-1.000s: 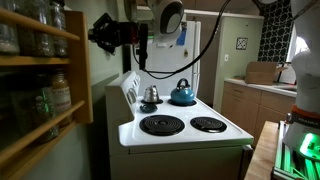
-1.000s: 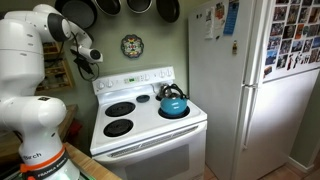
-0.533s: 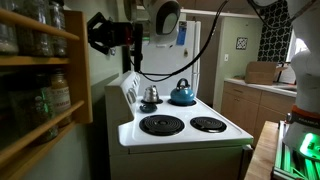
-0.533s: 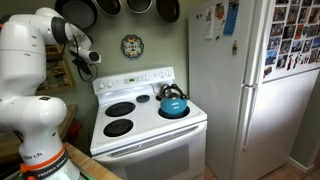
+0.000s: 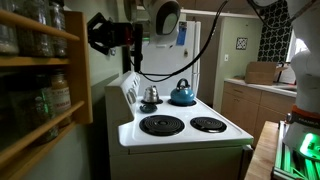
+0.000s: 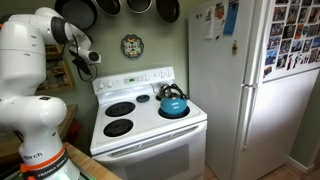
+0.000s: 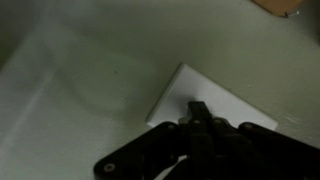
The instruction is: Flip the switch on the wall
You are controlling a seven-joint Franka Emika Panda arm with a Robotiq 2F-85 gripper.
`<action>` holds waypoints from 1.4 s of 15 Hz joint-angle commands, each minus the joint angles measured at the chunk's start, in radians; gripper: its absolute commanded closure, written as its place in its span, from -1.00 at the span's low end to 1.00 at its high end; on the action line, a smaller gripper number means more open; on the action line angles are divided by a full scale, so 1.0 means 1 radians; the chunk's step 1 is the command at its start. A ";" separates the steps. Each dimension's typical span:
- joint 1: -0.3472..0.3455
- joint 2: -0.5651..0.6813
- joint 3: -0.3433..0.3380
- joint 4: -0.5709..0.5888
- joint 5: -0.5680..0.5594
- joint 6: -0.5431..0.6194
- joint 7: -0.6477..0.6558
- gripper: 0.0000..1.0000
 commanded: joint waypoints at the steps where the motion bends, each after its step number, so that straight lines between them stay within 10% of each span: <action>1: 0.009 0.000 0.012 0.029 0.048 -0.012 -0.023 1.00; 17: 0.011 -0.098 -0.008 -0.033 0.264 -0.078 -0.266 1.00; 21: 0.010 -0.112 -0.004 -0.070 0.134 0.003 -0.110 1.00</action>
